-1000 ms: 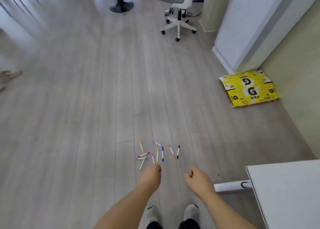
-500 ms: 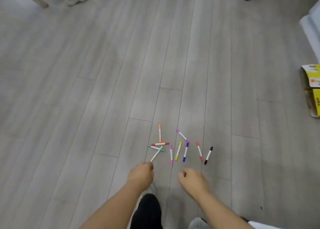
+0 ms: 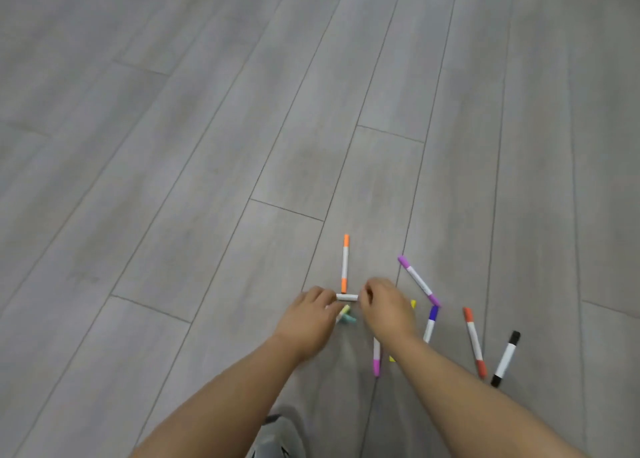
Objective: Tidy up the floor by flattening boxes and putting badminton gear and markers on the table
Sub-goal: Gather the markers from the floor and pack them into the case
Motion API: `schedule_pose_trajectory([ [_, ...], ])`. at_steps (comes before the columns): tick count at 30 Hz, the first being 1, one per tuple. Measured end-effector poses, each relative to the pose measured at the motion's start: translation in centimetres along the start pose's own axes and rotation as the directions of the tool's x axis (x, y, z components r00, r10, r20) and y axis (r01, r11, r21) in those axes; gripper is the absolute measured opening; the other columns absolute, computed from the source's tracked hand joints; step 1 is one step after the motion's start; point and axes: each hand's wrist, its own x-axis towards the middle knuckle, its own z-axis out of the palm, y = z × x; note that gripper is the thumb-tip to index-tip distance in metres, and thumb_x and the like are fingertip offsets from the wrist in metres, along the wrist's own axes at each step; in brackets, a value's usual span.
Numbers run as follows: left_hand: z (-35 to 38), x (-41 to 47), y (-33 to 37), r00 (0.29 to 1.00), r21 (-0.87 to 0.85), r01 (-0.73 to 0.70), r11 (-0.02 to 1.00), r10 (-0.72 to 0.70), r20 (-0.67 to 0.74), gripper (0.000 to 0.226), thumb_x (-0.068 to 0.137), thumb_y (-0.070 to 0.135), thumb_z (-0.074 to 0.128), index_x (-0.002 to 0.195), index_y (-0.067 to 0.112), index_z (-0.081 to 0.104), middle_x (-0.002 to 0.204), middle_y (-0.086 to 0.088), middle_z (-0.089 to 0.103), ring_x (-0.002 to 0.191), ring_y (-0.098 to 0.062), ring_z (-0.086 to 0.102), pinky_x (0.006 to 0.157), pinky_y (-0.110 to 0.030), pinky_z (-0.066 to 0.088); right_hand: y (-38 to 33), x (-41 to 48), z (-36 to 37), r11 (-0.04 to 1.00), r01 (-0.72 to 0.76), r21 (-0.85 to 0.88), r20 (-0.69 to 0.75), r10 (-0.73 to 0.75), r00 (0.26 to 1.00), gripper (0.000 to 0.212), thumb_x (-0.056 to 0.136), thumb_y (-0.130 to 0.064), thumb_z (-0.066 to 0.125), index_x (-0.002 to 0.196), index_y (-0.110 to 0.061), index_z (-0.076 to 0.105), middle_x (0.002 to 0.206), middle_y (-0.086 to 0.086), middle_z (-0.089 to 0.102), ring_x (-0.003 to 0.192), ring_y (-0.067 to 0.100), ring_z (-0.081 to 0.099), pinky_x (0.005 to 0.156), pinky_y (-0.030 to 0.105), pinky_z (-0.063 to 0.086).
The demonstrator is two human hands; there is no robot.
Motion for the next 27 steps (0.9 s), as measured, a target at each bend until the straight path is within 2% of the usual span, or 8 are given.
schedule_pose_trajectory([
  [3, 3.2, 0.0, -0.8, 0.984, 0.061, -0.096, 0.994, 0.104, -0.147, 0.023, 0.084, 0.025, 0.066, 0.106, 0.021, 0.063, 0.103, 0.000, 0.063, 0.100, -0.026, 0.060, 0.088, -0.036, 0.050, 0.3, 3.3, 1.6, 0.992, 0.122, -0.036, -0.044, -0.124, 0.991, 0.014, 0.088, -0.024, 0.055, 0.076, -0.017, 0.056, 0.081, 0.004, 0.059, 0.079, 0.029, 0.058, 0.067, 0.038, 0.044],
  [7, 4.5, -0.5, -2.3, 0.954, 0.111, -0.057, 0.992, 0.086, -0.286, 0.012, 0.088, 0.025, 0.056, 0.093, 0.020, 0.065, 0.094, -0.002, 0.061, 0.094, -0.027, 0.058, 0.092, -0.040, 0.047, 0.4, 5.1, 3.6, 0.916, 0.381, -0.124, -0.058, -0.390, 0.919, 0.011, 0.085, -0.029, 0.062, 0.078, -0.021, 0.065, 0.078, 0.000, 0.057, 0.080, 0.026, 0.057, 0.070, 0.037, 0.042],
  [10, 4.7, -2.3, -3.2, 0.944, 0.108, -0.011, 0.994, 0.046, -0.327, 0.018, 0.086, 0.023, 0.053, 0.099, 0.019, 0.064, 0.092, -0.003, 0.058, 0.086, -0.027, 0.055, 0.090, -0.040, 0.046, 0.3, 4.5, 4.6, 0.824, 0.525, -0.213, -0.048, -0.546, 0.837, 0.014, 0.084, -0.036, 0.068, 0.082, -0.022, 0.066, 0.081, -0.001, 0.054, 0.082, 0.022, 0.052, 0.070, 0.033, 0.037],
  [13, 4.9, -4.2, -4.5, 0.950, 0.062, 0.077, 0.995, -0.055, -0.306, 0.029, 0.086, 0.023, 0.046, 0.110, 0.018, 0.062, 0.096, -0.005, 0.057, 0.084, -0.028, 0.057, 0.077, -0.040, 0.048, 0.1, 3.5, 5.4, 0.726, 0.616, -0.306, 0.031, -0.639, 0.769, 0.019, 0.080, -0.039, 0.073, 0.085, -0.022, 0.067, 0.085, -0.001, 0.053, 0.085, 0.023, 0.054, 0.073, 0.034, 0.040],
  [16, 4.9, -5.4, -4.8, 0.958, 0.000, 0.134, 0.991, -0.130, -0.256, 0.036, 0.083, 0.021, 0.043, 0.115, 0.017, 0.060, 0.097, -0.006, 0.057, 0.080, -0.027, 0.057, 0.066, -0.037, 0.051, -0.1, 3.3, 5.6, 0.705, 0.618, -0.349, 0.069, -0.638, 0.767, 0.018, 0.081, -0.035, 0.071, 0.089, -0.019, 0.068, 0.087, 0.001, 0.054, 0.085, 0.026, 0.056, 0.074, 0.036, 0.044],
  [20, 4.5, -6.4, -4.1, 0.954, -0.089, 0.216, 0.972, -0.230, -0.193, 0.042, 0.081, 0.013, 0.068, 0.120, 0.017, 0.054, 0.101, -0.003, 0.057, 0.082, -0.023, 0.054, 0.066, -0.032, 0.048, -0.3, 3.3, 5.6, 0.685, 0.612, -0.395, 0.042, -0.652, 0.757, 0.015, 0.092, -0.030, 0.060, 0.096, -0.017, 0.065, 0.093, 0.002, 0.054, 0.088, 0.026, 0.052, 0.076, 0.036, 0.040],
  [23, 4.6, -6.3, -3.0, 0.946, -0.136, 0.247, 0.959, -0.269, -0.179, 0.035, 0.089, 0.018, 0.062, 0.123, 0.017, 0.054, 0.107, -0.003, 0.055, 0.089, -0.023, 0.054, 0.072, -0.032, 0.046, -0.7, 3.9, 4.5, 0.795, 0.496, -0.349, -0.014, -0.534, 0.845, 0.013, 0.097, -0.024, 0.052, 0.103, -0.014, 0.059, 0.101, 0.006, 0.053, 0.093, 0.029, 0.050, 0.079, 0.039, 0.037],
  [27, 4.7, -4.4, -1.4, 0.934, -0.214, 0.273, 0.938, -0.311, -0.174, 0.025, 0.097, 0.032, 0.049, 0.116, 0.018, 0.056, 0.108, -0.002, 0.055, 0.094, -0.024, 0.054, 0.074, -0.036, 0.047, -0.3, 5.6, 2.9, 0.955, 0.262, -0.139, 0.022, -0.262, 0.965, 0.020, 0.103, -0.023, 0.037, 0.110, -0.010, 0.050, 0.110, 0.013, 0.053, 0.095, 0.035, 0.052, 0.078, 0.041, 0.038],
])
